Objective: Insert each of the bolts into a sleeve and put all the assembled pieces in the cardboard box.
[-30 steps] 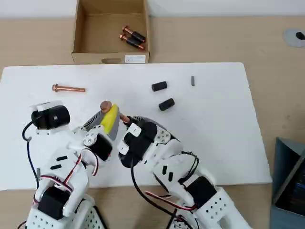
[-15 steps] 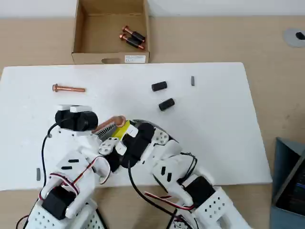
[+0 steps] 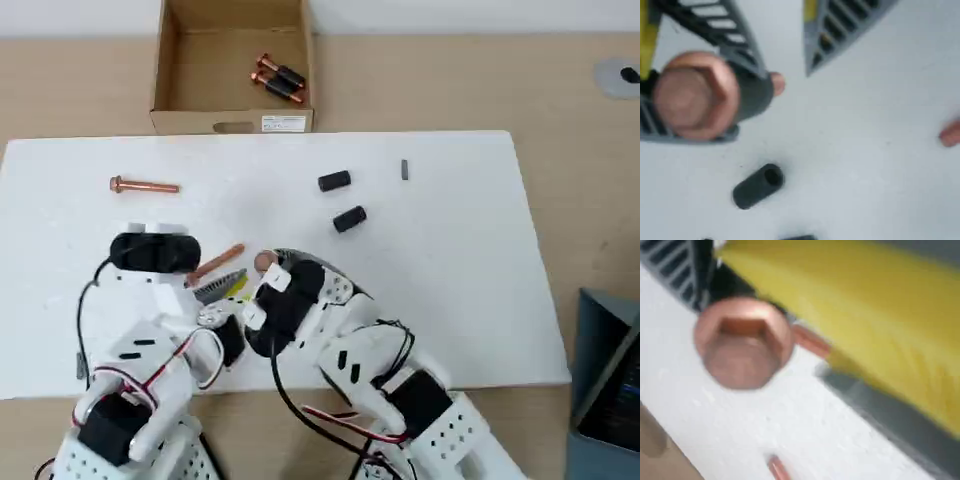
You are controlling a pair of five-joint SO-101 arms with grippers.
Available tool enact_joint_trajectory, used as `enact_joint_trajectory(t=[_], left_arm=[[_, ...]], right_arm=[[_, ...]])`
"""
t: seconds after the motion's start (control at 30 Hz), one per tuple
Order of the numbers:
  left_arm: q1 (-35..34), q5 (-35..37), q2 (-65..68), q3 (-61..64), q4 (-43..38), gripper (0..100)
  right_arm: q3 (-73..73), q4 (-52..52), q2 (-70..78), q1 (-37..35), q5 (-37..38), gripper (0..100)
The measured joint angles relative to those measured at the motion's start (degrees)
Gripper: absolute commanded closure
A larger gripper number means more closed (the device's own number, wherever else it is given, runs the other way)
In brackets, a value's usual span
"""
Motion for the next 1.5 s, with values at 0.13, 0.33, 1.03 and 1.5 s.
enact_joint_trajectory(t=[0.13, 0.33, 1.03, 1.5], left_arm=[[-2.29, 0.00, 0.26, -5.10, 3.96, 79], [-4.22, 0.00, 0.18, -14.77, 4.31, 86], [-35.34, -14.07, 0.26, 2.90, 5.19, 100], [-35.52, -14.24, 0.35, 18.37, -4.04, 100]], right_arm=[[-0.09, 0.00, -0.09, 0.35, -0.09, 98.9], [-0.09, 0.00, -0.09, 0.35, -0.09, 98.9], [-7.12, 9.85, -0.09, 14.86, -18.37, 98.9], [-35.25, 15.21, 24.79, 15.91, -19.96, 98.9]])
